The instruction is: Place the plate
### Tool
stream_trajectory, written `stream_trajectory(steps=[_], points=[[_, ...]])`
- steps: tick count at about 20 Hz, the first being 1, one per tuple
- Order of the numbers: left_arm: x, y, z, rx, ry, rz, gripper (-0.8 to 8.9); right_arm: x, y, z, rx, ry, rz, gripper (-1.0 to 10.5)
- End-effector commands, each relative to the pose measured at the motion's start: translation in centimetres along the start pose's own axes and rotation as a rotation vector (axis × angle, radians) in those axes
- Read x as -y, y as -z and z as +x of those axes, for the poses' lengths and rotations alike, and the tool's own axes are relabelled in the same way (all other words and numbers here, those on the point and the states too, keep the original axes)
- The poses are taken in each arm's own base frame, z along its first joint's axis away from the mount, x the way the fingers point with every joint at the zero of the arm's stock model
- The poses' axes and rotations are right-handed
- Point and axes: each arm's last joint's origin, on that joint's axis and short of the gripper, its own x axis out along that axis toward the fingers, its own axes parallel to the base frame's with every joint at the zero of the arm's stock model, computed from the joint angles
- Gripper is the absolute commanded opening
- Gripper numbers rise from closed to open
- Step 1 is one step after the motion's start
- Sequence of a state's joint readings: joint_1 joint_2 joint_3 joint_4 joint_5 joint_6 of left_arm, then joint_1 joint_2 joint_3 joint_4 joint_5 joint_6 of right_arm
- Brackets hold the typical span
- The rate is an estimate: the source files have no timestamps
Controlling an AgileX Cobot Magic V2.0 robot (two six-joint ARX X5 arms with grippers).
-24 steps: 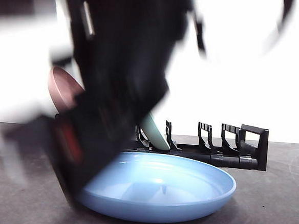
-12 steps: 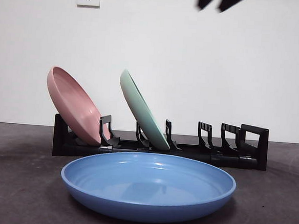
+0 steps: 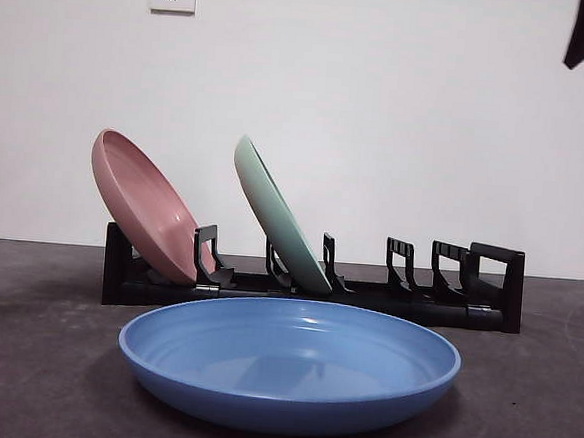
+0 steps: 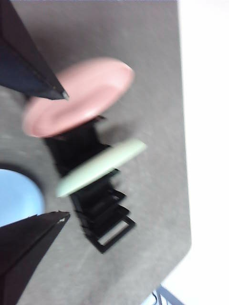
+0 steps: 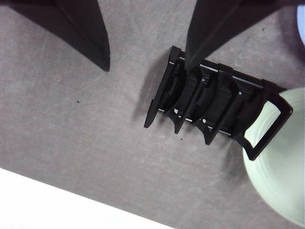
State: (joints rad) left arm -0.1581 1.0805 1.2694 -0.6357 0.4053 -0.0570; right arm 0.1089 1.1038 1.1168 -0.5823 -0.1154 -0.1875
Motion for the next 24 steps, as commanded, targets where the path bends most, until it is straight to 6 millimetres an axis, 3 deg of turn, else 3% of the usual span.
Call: stream_trajectory(steps=[1,4,11,15,24], points=[[-0.4,-1.1,2.7,-0.013,-0.082,-0.005,3.80,0.3,-0.5,-0.1,0.030,-0.028,-0.009,2.4],[-0.7,-1.9,6.4,-0.123,-0.243,-0.002,4.48,0.2,-0.5,-0.1,0.030,-0.032,-0.012,2.4],[0.4,-4.4,13.4,-0.472,-0.493,0.050,4.34,0.1,-0.5,-0.1,0.032,-0.036,-0.004,2.4],[0.1,-5.3,16.8,-0.611,-0.548,0.044,4.34,-0.4,-0.6,-0.1,0.034,-0.051,-0.013,2.4],[-1.6,-3.0,21.7,-0.766,-0.637,0.067,3.98,-0.8,-0.7,0.0,0.037,-0.067,-0.025,2.4]])
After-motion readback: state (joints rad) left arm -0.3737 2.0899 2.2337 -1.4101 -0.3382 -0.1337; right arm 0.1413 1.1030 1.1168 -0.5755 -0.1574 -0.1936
